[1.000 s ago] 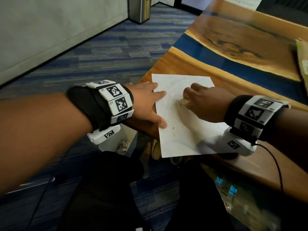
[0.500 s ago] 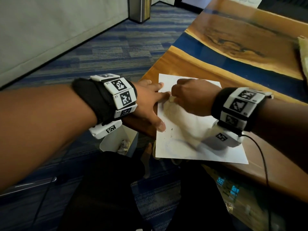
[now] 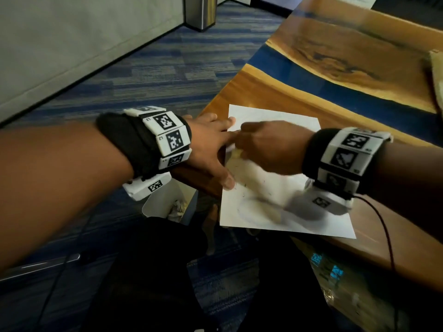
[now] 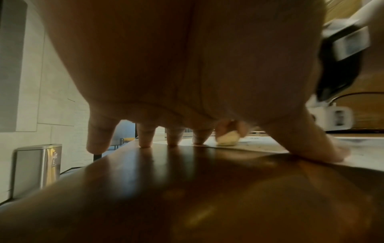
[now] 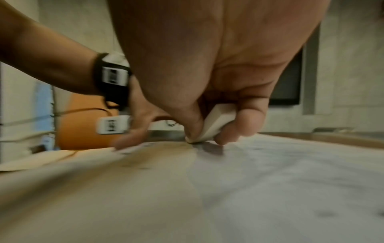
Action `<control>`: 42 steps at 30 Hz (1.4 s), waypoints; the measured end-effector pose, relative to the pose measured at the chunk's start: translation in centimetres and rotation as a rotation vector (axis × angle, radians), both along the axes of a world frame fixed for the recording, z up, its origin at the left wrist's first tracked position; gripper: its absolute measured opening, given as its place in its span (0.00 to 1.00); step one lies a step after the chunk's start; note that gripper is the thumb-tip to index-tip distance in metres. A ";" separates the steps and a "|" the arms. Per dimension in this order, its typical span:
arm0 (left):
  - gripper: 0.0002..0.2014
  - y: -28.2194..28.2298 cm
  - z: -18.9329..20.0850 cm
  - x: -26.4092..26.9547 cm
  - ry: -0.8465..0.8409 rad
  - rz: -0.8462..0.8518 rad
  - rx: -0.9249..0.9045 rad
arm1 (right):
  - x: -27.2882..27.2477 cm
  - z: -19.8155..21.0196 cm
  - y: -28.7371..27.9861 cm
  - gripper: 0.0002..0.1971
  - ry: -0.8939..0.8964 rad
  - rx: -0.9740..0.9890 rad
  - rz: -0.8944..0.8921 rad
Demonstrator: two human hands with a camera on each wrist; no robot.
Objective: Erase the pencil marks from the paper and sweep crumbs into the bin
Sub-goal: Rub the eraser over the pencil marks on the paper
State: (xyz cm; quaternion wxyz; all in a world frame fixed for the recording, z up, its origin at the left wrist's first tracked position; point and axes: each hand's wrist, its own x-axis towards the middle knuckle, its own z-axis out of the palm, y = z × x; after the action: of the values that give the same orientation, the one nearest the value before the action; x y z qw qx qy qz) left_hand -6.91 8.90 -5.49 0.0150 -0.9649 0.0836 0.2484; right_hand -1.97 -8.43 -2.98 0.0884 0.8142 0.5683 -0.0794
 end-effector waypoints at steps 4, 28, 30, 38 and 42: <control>0.66 0.1 0.1 -0.2 -0.004 0.009 0.006 | 0.1 -0.2 0.0 0.16 0.000 0.001 -0.034; 0.66 -0.5 0.7 -0.2 0.010 -0.019 0.070 | 0.8 0.0 -0.5 0.17 -0.020 -0.014 -0.012; 0.66 -0.5 0.7 -0.3 0.013 -0.014 0.073 | 1.2 -0.2 -0.6 0.17 -0.080 -0.006 -0.079; 0.66 -0.4 0.9 0.0 0.037 0.001 0.057 | 1.3 -0.1 -0.8 0.16 -0.085 -0.001 -0.108; 0.67 -0.3 1.0 0.0 0.064 0.004 0.040 | -0.2 -0.3 -0.7 0.15 -0.005 -0.006 0.027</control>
State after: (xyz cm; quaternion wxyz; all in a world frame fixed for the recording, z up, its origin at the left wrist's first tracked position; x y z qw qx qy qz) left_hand -6.87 8.58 -4.48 0.0312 -0.9561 0.0771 0.2810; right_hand -2.15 -9.09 -3.24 0.0933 0.8065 0.5786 -0.0780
